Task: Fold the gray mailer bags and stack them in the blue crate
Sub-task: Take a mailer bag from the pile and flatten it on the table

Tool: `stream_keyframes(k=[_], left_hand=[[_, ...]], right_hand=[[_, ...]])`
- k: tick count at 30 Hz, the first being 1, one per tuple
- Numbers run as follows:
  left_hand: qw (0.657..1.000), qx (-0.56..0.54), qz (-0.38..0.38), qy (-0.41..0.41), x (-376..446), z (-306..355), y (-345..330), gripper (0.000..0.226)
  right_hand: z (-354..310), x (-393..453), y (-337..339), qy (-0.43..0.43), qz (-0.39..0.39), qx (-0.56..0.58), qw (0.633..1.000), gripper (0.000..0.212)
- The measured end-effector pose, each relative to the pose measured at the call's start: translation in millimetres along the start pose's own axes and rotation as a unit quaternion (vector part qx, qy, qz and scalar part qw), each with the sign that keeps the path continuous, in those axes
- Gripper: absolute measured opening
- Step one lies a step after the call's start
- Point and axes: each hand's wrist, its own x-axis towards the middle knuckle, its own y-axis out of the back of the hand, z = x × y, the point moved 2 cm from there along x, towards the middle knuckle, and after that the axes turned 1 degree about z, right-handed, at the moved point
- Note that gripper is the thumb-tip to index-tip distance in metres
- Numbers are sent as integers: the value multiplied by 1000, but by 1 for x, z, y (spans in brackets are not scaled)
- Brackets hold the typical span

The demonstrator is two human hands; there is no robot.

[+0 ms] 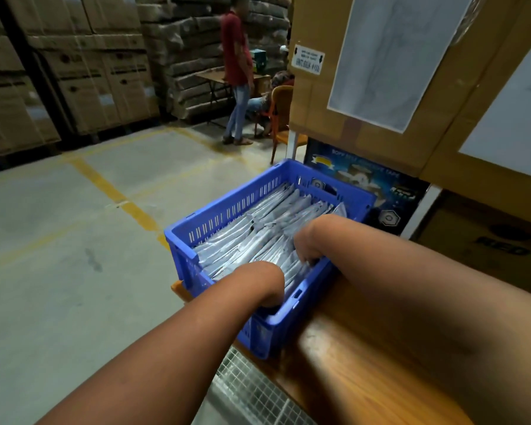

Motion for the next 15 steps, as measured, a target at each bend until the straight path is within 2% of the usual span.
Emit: stream_keyframes(k=[6,8,10,15], left_hand=[[999,12,-39,4,9,4,-4,19],[1000,-6,-11,4,7,4,-1,9],[999,-22,22,8,4,1,5,12],[1000,0,-2,17,3,0,9,24]], right_hand=[[-5,18,-10,-25,13,48,998,46],[-3,15,-8,-16,-6,41,999,40],[-2,10,-4,-9,-33,35,999,25],[-2,3,3,-15,-20,40,999,12]])
